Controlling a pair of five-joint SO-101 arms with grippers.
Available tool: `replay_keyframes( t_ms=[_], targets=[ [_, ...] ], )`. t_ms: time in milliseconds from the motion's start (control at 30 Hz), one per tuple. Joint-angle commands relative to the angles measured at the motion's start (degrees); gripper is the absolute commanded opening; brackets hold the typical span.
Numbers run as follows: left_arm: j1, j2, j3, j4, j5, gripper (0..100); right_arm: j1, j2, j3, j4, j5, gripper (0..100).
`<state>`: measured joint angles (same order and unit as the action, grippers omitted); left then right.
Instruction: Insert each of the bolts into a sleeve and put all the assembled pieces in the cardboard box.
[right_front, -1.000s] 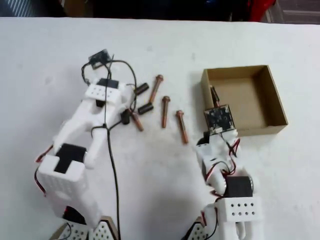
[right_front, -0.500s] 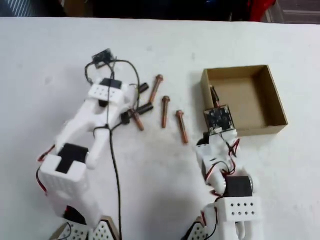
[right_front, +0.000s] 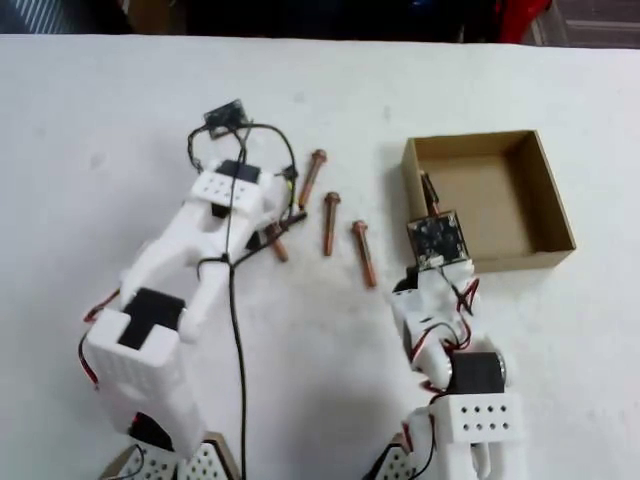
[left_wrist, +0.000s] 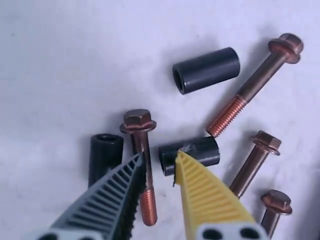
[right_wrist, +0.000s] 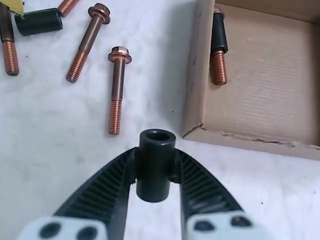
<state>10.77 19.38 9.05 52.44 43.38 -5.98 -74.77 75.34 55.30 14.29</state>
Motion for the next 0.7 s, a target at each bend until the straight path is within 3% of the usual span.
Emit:
replay_keyframes(
  t_ms=[0, 400, 667],
  targets=[
    [0.7, -1.0, -2.5, -1.3, 0.4, 13, -0.1, -0.8, -0.4, -1.3, -0.1, 2.0],
    [-4.8, -4.4, -6.2, 8.4, 0.0, 13, -0.1, -0.8, -0.4, -1.3, -0.1, 2.0],
    [-9.5, -7.6, -6.2, 11.1, -9.2, 13, -0.1, -0.8, -0.4, -1.3, -0.1, 2.0]
  ],
)
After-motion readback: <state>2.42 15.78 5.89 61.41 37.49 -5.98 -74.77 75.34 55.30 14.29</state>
